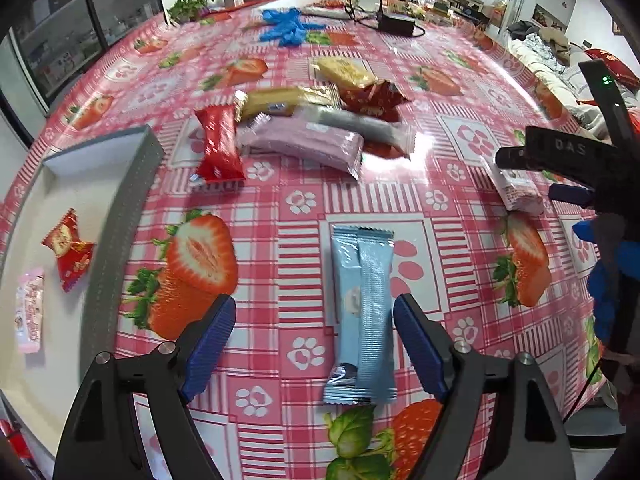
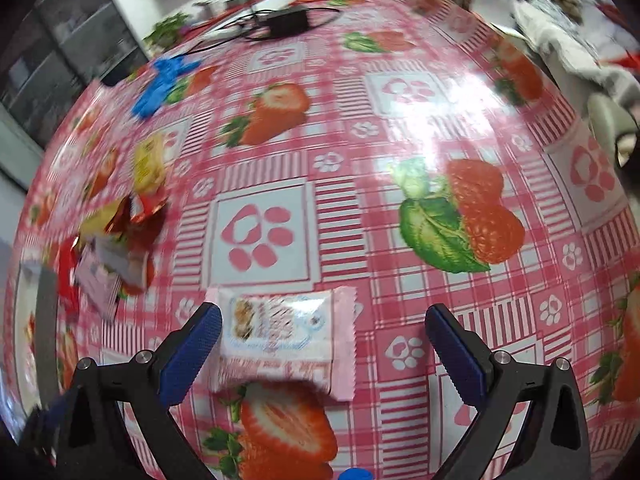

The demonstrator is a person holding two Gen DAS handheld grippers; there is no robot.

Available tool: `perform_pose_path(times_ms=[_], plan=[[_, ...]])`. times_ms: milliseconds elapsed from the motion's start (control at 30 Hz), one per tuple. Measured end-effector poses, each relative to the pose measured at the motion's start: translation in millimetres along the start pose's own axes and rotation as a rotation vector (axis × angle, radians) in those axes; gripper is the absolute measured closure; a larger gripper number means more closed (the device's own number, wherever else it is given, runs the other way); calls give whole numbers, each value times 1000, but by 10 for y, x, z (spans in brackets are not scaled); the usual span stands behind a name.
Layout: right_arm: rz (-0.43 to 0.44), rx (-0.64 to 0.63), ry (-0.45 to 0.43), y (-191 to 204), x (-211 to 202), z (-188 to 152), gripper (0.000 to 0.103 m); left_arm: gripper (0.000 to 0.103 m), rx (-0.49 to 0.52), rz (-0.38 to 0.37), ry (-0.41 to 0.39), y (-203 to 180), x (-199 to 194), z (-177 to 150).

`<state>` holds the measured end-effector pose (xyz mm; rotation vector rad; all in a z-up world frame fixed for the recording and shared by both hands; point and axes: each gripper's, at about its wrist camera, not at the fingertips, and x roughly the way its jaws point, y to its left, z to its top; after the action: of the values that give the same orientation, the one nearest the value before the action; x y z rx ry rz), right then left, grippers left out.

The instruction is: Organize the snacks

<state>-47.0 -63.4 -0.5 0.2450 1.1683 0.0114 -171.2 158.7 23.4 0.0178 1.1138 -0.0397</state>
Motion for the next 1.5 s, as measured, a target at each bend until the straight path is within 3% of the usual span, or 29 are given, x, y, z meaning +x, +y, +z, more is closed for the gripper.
perform_pose_path(times_ms=[133, 233, 333, 467, 533, 633, 733, 867, 967, 1133, 1333, 1500], plan=[[-39, 54, -56, 6, -22, 70, 1, 19, -9, 7, 1, 43, -12, 32], [-158, -1, -70, 44, 42, 149, 1, 19, -10, 7, 5, 35, 0, 27], [-208, 5, -68, -130, 33, 117, 1, 19, -5, 1, 6, 8, 27, 16], [-147, 30, -27, -357, -79, -82, 1, 19, 7, 1, 17, -63, 89, 17], [-49, -5, -21, -350, -193, -205, 1, 19, 14, 4, 21, -92, 114, 13], [8, -13, -58, -342, -363, -319, 1, 19, 19, 21, 18, -108, 150, 13], [56, -121, -70, -122, -433, -348, 1, 17, 3, 15, 5, -88, 173, 39], [36, -273, -40, 250, -281, -376, 1, 11, 8, 14, -32, -91, 211, 51], [-9, -319, -13, 341, -98, -375, 0, 0, 0, 16, -65, -81, 256, 32], [-17, -374, -61, 389, -128, -428, 0, 0, 2, 11, -150, -111, 249, 7], [9, -381, -175, 282, -155, -566, 0, 0, -1, 8, -166, -114, 246, 4], [12, -381, -187, 238, -132, -612, 0, 0, -8, 12, -173, -121, 249, -3]])
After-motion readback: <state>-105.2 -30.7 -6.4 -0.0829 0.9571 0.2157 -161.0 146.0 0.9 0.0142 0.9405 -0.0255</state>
